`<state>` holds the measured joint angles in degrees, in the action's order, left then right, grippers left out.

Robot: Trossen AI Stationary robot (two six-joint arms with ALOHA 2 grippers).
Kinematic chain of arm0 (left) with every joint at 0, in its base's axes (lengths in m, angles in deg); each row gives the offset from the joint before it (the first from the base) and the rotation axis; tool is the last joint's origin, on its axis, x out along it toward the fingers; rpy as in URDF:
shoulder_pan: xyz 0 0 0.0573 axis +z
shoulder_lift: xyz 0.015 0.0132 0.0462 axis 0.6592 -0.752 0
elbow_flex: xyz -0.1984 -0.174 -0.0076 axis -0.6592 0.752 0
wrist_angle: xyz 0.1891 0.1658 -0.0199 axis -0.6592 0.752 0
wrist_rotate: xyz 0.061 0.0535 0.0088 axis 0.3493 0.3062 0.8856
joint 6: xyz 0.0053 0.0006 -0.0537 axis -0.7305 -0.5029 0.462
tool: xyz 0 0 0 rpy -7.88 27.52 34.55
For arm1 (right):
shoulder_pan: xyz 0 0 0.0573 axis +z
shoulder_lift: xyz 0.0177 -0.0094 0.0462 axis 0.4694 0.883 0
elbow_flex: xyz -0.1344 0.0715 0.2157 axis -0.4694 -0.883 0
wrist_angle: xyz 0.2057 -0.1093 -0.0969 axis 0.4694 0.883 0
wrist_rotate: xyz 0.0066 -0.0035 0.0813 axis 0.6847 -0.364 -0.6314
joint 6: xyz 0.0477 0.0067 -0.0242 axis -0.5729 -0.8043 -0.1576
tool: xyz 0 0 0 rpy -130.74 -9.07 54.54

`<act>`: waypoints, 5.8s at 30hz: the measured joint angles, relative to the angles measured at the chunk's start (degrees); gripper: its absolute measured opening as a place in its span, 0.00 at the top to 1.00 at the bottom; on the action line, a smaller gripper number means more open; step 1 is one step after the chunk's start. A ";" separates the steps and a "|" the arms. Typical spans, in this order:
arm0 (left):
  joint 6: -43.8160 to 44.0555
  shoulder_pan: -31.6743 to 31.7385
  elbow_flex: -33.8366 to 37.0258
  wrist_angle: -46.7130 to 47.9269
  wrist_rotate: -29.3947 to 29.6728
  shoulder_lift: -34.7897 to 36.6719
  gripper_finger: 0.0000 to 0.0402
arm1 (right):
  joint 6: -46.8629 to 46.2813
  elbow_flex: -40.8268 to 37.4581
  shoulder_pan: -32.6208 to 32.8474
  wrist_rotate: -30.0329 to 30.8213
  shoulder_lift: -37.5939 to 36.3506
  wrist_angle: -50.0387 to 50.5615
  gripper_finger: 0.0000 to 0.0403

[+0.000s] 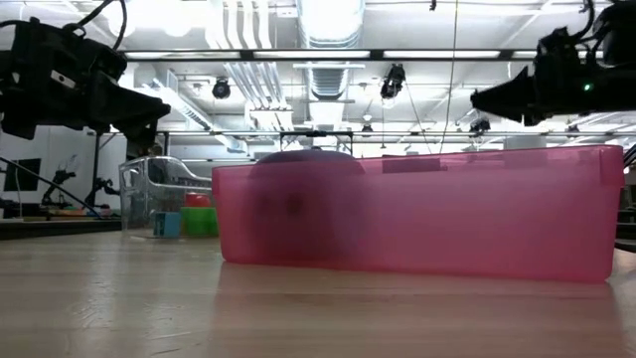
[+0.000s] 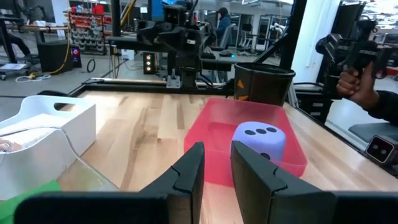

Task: Pick & Place Toys
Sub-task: Return to Home Position

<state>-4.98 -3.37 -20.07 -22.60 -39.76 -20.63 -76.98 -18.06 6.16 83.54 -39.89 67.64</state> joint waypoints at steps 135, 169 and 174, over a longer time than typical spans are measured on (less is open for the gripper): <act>-5.35 -50.53 0.02 11.74 50.53 9.01 0.80 | 3.58 1.20 13.61 1.10 -9.88 17.67 0.41; -5.31 -50.53 0.07 11.74 50.53 9.01 0.80 | 3.58 1.20 13.61 1.10 -9.88 17.67 0.41; -5.29 -50.53 0.07 11.74 50.53 9.01 0.80 | 3.59 1.20 13.61 1.10 -9.88 17.67 0.41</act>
<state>-10.27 -53.91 -20.01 -10.87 10.77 -11.62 -73.38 -16.85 19.76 84.64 -49.76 85.32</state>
